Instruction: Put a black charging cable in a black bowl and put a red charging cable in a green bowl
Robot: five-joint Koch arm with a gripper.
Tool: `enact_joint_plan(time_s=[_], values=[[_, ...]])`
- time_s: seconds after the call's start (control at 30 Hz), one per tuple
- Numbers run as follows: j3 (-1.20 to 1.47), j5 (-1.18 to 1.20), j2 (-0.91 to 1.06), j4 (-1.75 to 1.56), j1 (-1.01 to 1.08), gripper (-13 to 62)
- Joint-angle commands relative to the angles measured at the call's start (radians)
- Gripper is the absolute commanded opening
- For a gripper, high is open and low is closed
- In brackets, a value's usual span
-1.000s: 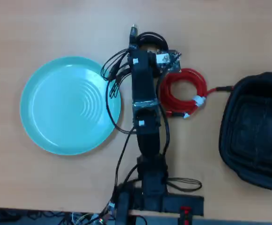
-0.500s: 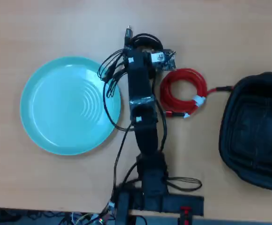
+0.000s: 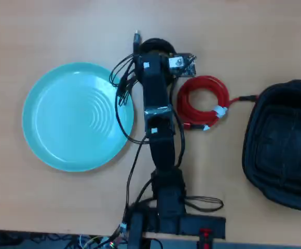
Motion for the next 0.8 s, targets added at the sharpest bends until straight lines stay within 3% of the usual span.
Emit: enact_joint_plan(time_s=[0.0,0.27,0.47,0.77], values=[[-0.017,-0.002,0.003,0.067,0.0,-7.5],[-0.037,0.003,0.015,0.067,0.002,-5.7],[-0.138,0.006,0.224,0.11,-0.002,-5.7],[-0.278,0.009,0.275,0.114,-0.028,-5.6]])
